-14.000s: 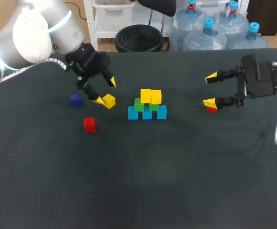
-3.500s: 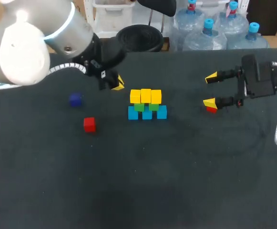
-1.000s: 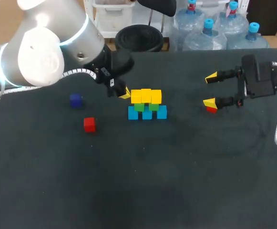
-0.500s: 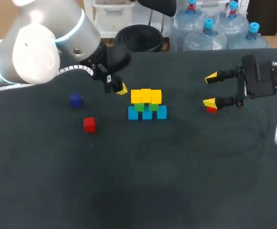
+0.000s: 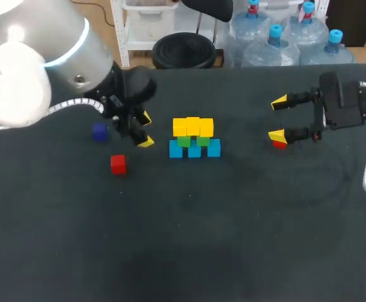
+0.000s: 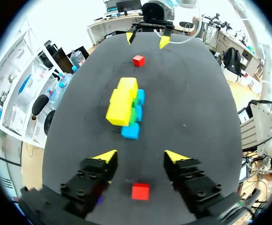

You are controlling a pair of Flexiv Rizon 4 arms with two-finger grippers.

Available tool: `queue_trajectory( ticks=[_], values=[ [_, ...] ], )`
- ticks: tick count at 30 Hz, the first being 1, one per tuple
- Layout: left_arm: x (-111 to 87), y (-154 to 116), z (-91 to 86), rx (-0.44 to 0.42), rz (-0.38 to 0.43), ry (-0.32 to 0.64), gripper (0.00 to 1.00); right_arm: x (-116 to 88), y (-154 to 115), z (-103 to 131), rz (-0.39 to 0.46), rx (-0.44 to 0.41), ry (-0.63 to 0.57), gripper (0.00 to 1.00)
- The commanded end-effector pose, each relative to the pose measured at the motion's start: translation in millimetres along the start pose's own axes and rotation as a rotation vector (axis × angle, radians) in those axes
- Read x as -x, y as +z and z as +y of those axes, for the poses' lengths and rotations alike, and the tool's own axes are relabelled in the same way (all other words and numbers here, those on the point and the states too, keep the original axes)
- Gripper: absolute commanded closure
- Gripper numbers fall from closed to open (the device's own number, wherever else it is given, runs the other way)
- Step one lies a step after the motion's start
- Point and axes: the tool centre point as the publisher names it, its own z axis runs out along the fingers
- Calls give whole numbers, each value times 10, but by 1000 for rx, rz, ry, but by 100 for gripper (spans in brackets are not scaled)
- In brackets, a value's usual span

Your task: Place the blue cubes, place green cubes on the blue cubes, place the yellow cubes on the green cubes, then place the red cubes on the yellow cubes, and place purple cube on the red cubes.

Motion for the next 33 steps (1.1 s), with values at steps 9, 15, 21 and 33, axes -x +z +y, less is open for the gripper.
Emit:
queue_trajectory(
  ticks=[9, 15, 21, 33],
  values=[
    [-338, -28, -671, 46, -36, 45, 0, -5, 8, -2, -2, -1, -1, 0],
    [-537, -8, -792, 40, -39, 24, 0, -5, 8, -2, -2, -1, -1, 0],
    [-717, -55, -741, 48, -39, -2, 0, -5, 8, -2, -2, -1, -1, 0],
    [-925, -112, -369, 66, -10, -5, 0, -5, 8, -2, -2, -1, -1, 0]
  ],
)
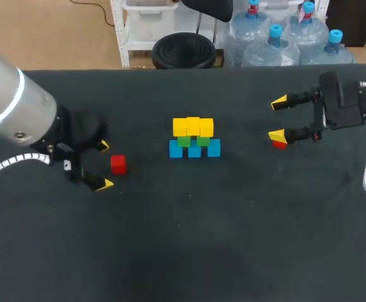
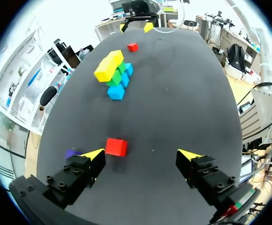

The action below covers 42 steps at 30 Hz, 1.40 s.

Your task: Place the blue cubes, place green cubes on the blue cubes, place the yellow cubes on the green cubes, then place the red cubes on the yellow cubes, and place purple cube on the red cubes.

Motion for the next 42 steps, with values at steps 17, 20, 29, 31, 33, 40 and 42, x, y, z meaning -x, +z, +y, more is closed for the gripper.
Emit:
queue_trajectory(
  ticks=[17, 20, 29, 31, 33, 40, 42],
  values=[
    [-19, 570, 419, -92, 43, -9, 0, -5, 8, -2, -2, -1, -1, 0],
    [-4, 630, 438, -99, 27, -12, 0, -5, 8, -2, -2, -1, -1, 0],
    [-24, 698, 459, -109, 9, -18, 15, -5, 8, -2, -2, -1, -1, 0],
    [-24, 704, 451, -111, 6, -17, 15, -5, 8, -2, -2, -1, -1, 0],
    [-25, 694, 435, -112, 0, -11, 15, -5, 8, -2, -2, -1, -1, 0],
    [-60, 606, 388, -113, 6, -6, 16, -5, 8, -2, -2, -1, -1, 0],
    [-74, 579, 376, -109, 5, -18, 16, -5, 8, -2, -2, -1, -1, 0]
  ],
)
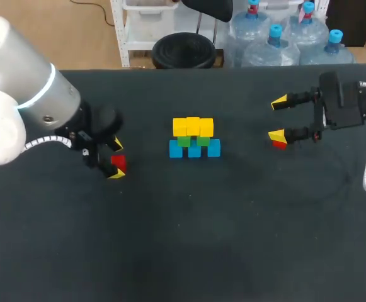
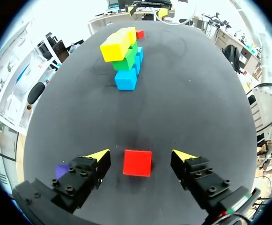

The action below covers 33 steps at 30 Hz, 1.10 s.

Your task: Place the blue cubes, place green cubes on the blue cubes, place the yellow cubes on the green cubes, then place the red cubes on the yellow cubes, and place purple cube on the red cubes.

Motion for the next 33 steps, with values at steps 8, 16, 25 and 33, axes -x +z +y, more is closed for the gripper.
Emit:
queue_trajectory(
  ticks=[8, 16, 25, 33],
  values=[
    [-76, -96, -55, 10, -13, -33, 33, -5, 8, -2, -2, -1, -1, 0],
    [-77, -70, -48, 5, -15, -33, 40, -5, 8, -2, -2, -1, -1, 0],
    [-68, -33, -45, -7, -12, -22, 49, -5, 8, -2, -2, -1, -1, 0],
    [-55, 12, -54, -18, -22, -12, 80, -5, 8, -2, -2, -1, -1, 0]
  ],
)
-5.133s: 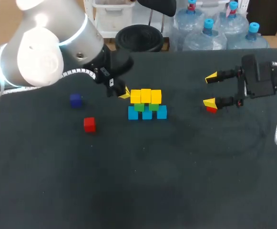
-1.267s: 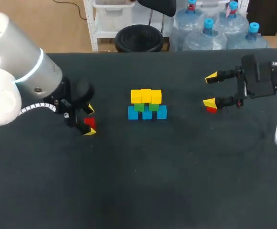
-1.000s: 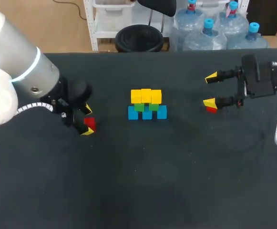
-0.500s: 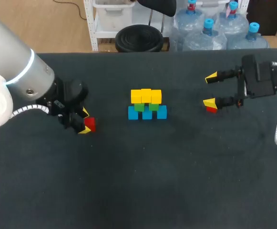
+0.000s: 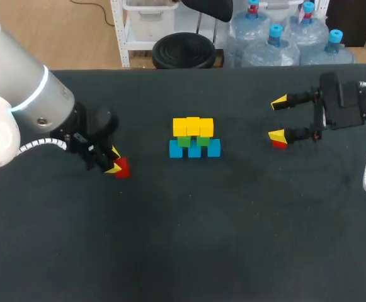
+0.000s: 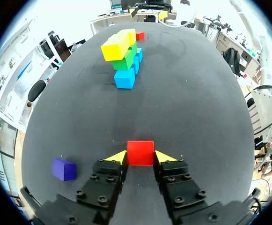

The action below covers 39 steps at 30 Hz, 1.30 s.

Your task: Place the blue cubes, place green cubes on the blue cubes, place the yellow cubes on the green cubes, then place the red cubes on the yellow cubes, and place purple cube on the red cubes.

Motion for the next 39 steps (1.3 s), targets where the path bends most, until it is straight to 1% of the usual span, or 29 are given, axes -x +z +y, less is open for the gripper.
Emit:
queue_trajectory(
  ticks=[1, 2, 9, 15, 18, 24, 29, 35, 39],
  values=[
    [3, 41, 15, -10, -7, 10, 98, -5, 8, -2, -2, -1, -1, 0],
    [7, 44, 11, -11, -6, 11, 100, -5, 8, -2, -2, -1, -1, 0],
    [89, 1, -26, -13, -1, 30, 100, -5, 8, -2, -2, -1, -1, 0],
    [228, -169, -66, -6, 40, 42, 100, -5, 8, -2, -2, -1, -1, 0],
    [311, -284, -93, -4, 63, 52, 100, -5, 8, -2, -2, -1, -1, 0],
    [477, -520, -117, 24, 67, 74, 100, -5, 8, -2, -2, -1, -1, 0],
    [599, -670, -115, 42, 96, 91, 100, -5, 8, -2, -2, -1, -1, 0],
    [792, -838, -103, 63, 93, 122, 100, -5, 8, -2, -2, -1, -1, 0],
    [941, -872, -51, 71, 86, 141, 100, -5, 8, -2, -2, -1, -1, 0]
  ],
)
